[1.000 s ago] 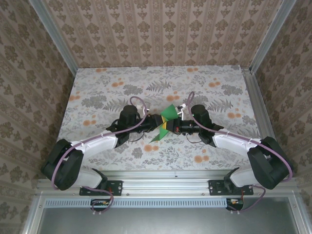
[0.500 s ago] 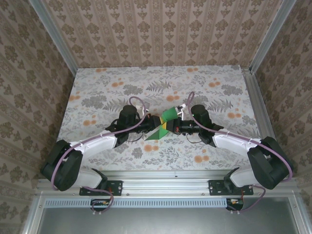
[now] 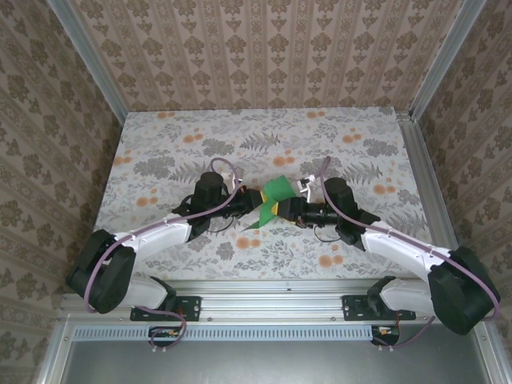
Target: Fold a paper plane with a square sheet of paper (pick it up from the middle)
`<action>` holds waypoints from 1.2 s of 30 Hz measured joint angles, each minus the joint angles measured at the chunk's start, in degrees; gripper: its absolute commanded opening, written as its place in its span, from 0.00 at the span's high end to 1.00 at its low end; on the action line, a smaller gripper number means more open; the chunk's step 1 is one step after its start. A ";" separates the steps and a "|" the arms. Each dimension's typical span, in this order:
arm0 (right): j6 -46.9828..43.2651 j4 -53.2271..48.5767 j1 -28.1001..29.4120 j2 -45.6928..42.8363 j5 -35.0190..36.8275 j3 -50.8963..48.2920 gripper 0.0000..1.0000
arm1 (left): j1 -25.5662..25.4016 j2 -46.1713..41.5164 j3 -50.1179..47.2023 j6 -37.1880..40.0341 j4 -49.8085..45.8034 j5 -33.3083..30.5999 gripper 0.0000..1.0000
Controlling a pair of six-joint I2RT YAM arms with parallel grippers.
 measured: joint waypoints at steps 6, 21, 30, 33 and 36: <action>7.30 1.79 2.75 -1.20 4.11 -5.27 0.31 | 0.00 0.00 0.00 0.00 0.02 -0.22 0.91; 17.70 17.27 6.64 7.96 8.61 -5.44 0.37 | -0.13 0.00 0.00 -0.02 0.02 -0.85 0.91; 20.63 20.98 6.64 8.85 8.90 -5.42 0.62 | -0.39 0.00 -0.15 -0.02 0.07 -1.46 0.90; 21.07 21.16 6.64 8.85 8.92 -5.42 0.69 | -0.39 0.00 -0.52 -0.02 0.07 -1.53 0.89; 21.22 21.16 6.64 8.85 8.96 -5.44 0.72 | -0.39 0.00 -0.79 0.00 0.04 -1.70 0.86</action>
